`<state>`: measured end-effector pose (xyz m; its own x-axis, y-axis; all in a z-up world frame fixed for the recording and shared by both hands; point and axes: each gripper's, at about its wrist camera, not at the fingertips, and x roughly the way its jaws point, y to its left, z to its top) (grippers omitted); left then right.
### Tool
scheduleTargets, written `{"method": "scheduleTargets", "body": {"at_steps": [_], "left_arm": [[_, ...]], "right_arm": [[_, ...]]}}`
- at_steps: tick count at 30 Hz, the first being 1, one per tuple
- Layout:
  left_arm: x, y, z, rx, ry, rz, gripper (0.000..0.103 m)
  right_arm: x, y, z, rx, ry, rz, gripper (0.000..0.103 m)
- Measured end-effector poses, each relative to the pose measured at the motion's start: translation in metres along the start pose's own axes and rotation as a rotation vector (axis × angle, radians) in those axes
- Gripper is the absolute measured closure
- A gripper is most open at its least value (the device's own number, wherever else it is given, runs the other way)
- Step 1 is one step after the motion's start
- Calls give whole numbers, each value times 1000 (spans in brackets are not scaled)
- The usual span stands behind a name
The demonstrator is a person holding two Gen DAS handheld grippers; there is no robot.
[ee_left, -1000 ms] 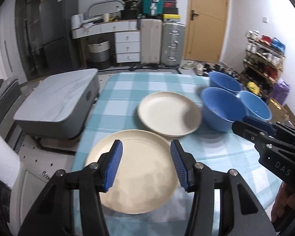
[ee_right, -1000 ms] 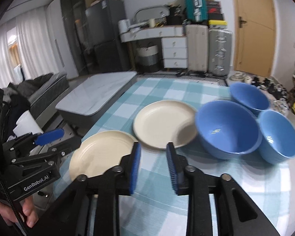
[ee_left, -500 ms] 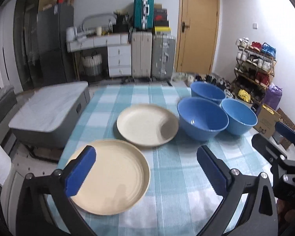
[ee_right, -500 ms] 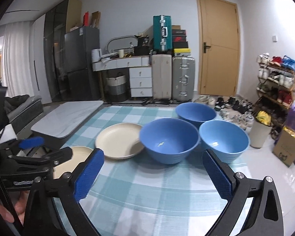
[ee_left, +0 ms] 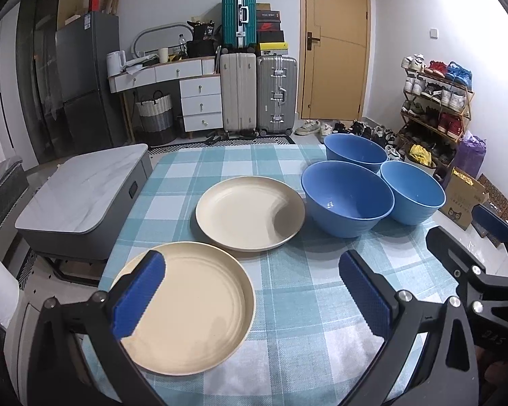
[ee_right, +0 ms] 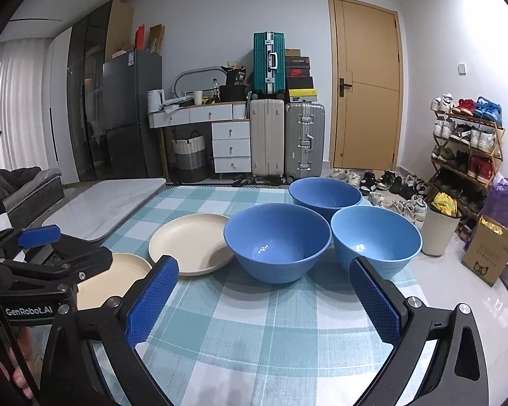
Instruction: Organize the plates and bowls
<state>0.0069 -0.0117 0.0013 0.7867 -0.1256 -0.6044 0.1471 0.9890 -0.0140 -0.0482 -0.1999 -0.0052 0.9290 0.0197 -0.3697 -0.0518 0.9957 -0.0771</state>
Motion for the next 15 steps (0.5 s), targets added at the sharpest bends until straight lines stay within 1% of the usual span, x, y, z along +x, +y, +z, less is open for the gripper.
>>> {"method": "scheduleTargets", "body": {"at_steps": [4, 7, 8, 11, 15], "left_arm": [[4, 1, 3, 5, 1, 6, 0], [8, 6, 7, -5, 0, 7, 0], [9, 9, 9, -9, 1, 5, 0], [13, 16, 15, -16, -8, 13, 0], [22, 28, 23, -42, -2, 12, 0]], "right_arm": [[3, -1, 4, 13, 20, 25, 1], [6, 0, 10, 16, 35, 23, 1], [6, 0, 14, 9, 36, 17, 1], [5, 0, 21, -12, 10, -39, 1], [9, -1, 23, -5, 8, -47, 1]]}}
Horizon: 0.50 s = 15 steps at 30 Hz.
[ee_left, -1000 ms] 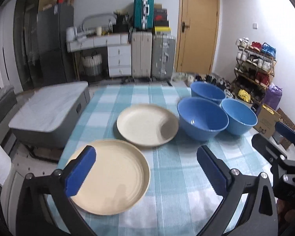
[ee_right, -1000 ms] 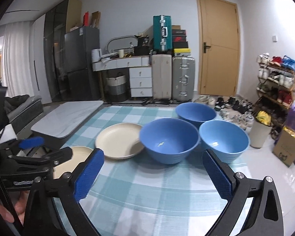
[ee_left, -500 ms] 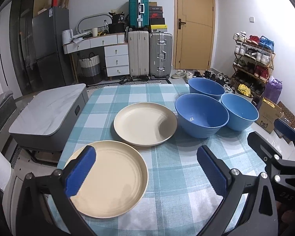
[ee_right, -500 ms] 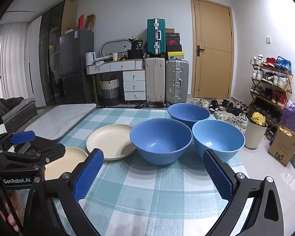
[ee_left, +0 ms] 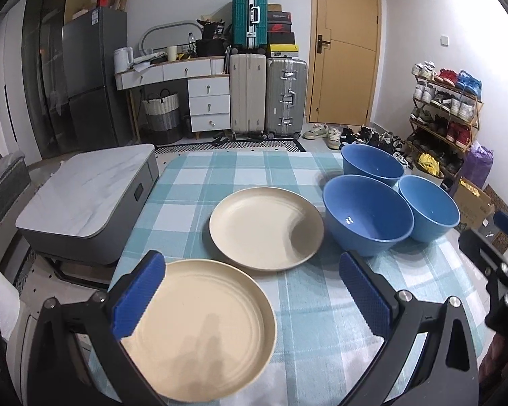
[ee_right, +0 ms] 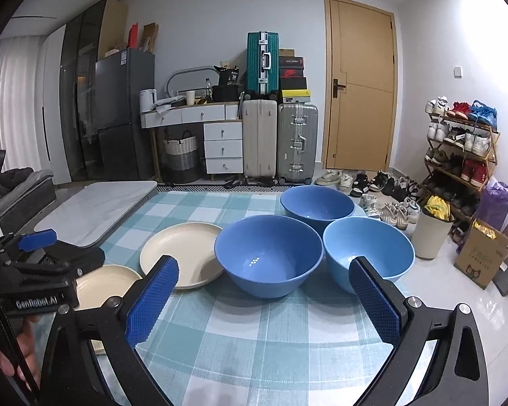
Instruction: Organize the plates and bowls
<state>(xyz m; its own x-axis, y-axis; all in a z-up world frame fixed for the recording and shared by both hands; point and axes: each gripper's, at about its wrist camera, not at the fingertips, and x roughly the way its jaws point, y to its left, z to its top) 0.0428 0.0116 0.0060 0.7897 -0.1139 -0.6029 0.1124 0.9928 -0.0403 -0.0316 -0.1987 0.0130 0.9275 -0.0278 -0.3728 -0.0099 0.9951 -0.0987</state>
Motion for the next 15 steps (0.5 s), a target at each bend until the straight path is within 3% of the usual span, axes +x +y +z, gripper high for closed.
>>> {"method": "scheduleTargets", "body": {"at_steps": [7, 15], "left_arm": [[21, 17, 13, -32, 16, 13, 0], [69, 34, 30, -5, 107, 49, 0]], "right_arm": [[22, 8, 6, -16, 30, 10, 1], [56, 32, 32, -90, 51, 47, 1]]}}
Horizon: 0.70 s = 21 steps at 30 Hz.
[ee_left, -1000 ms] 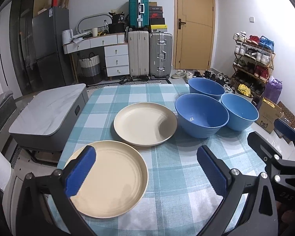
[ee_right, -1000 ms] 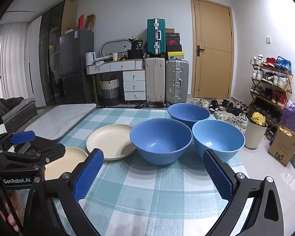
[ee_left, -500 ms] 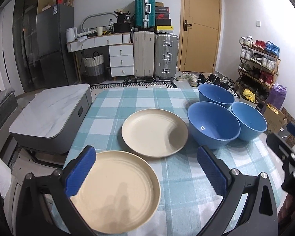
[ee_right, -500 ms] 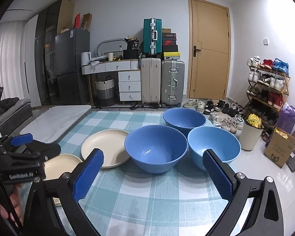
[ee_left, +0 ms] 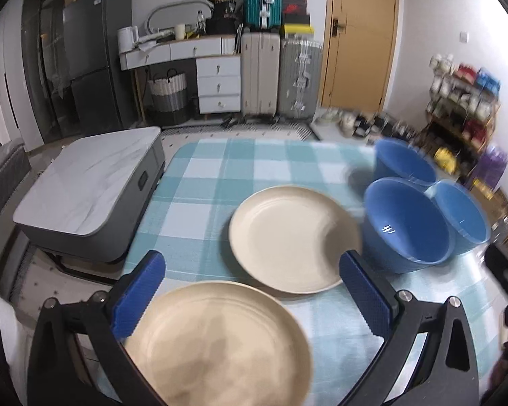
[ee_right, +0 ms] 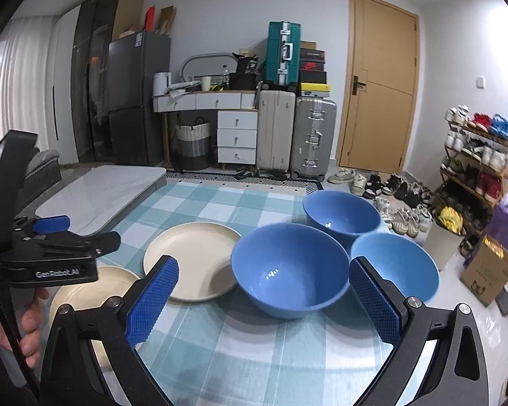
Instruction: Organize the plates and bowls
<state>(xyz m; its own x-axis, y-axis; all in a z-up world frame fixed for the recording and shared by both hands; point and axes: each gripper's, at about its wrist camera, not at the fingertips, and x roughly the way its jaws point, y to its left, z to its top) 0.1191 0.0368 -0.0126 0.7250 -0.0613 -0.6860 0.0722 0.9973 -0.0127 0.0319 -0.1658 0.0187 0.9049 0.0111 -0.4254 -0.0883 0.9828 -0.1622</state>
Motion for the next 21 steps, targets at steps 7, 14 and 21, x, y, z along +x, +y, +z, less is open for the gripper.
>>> {"method": "scheduleTargets", "body": {"at_steps": [7, 14, 21], "left_arm": [[48, 22, 27, -15, 106, 21, 0], [112, 42, 39, -53, 267, -3, 0], [155, 49, 43, -64, 372, -63, 0]], "right_arm": [[44, 13, 40, -47, 27, 53, 1], [92, 36, 70, -93, 80, 108, 1], [144, 50, 78, -57, 162, 152, 1]]}}
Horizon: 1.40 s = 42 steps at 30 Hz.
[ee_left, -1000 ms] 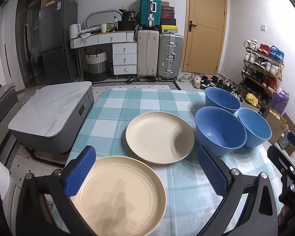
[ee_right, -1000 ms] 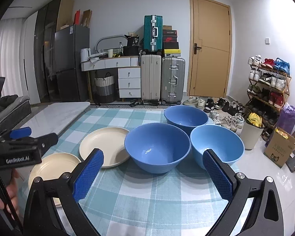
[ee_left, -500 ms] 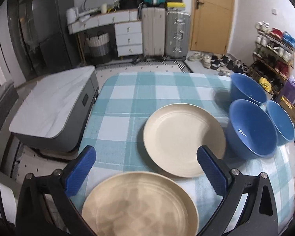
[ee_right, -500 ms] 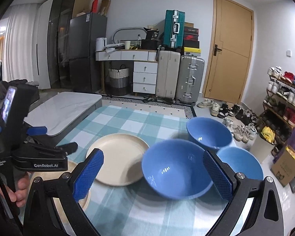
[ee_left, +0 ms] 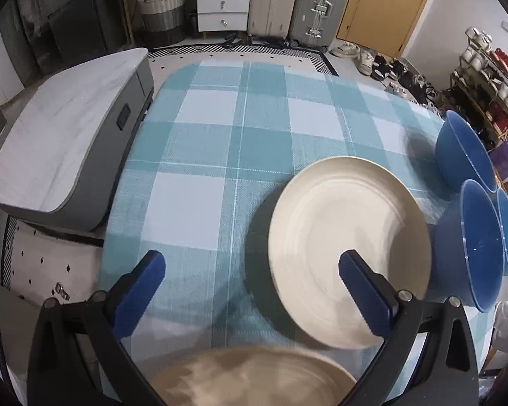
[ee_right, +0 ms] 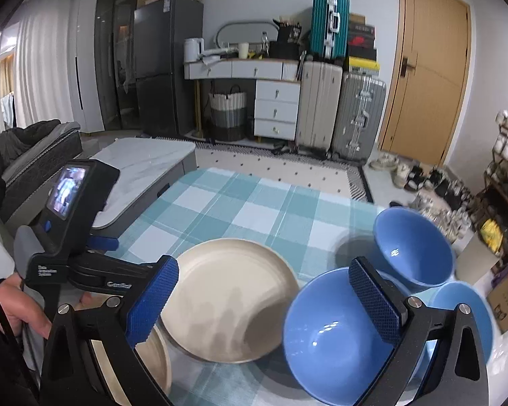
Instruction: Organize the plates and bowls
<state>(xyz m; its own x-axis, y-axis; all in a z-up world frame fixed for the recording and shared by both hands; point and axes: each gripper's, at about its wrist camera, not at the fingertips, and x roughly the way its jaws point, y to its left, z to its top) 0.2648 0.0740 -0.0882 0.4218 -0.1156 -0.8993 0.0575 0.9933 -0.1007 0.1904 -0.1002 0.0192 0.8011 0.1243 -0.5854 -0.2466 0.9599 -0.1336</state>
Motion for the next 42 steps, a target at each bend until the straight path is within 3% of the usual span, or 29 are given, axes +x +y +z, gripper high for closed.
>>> {"method": "scheduleTargets", "body": {"at_steps": [12, 15, 19, 20, 22, 24, 28, 31, 34, 42], "left_arm": [[32, -1, 13, 36, 102, -14, 3], [34, -2, 13, 47, 116, -9, 16], [37, 0, 14, 51, 121, -13, 21], [37, 0, 13, 52, 126, -22, 25], [39, 1, 12, 49, 136, -40, 46], [44, -1, 11, 59, 165, -74, 50], [49, -6, 7, 87, 197, -118, 74], [51, -6, 6, 92, 200, -128, 83], [52, -4, 5, 85, 200, -176, 89], [52, -1, 5, 83, 209, -196, 92]], "right_arm": [[55, 17, 4, -39, 96, 27, 1], [62, 18, 5, -26, 114, 40, 1], [75, 20, 3, -10, 148, 51, 1], [77, 19, 2, -4, 152, 49, 1], [79, 17, 0, 17, 162, 57, 1], [79, 16, -2, 38, 173, 70, 1], [86, 17, -5, 43, 203, 67, 1], [88, 18, -4, 35, 208, 62, 1], [87, 18, -4, 39, 208, 65, 1], [86, 17, -4, 42, 213, 62, 1]]}}
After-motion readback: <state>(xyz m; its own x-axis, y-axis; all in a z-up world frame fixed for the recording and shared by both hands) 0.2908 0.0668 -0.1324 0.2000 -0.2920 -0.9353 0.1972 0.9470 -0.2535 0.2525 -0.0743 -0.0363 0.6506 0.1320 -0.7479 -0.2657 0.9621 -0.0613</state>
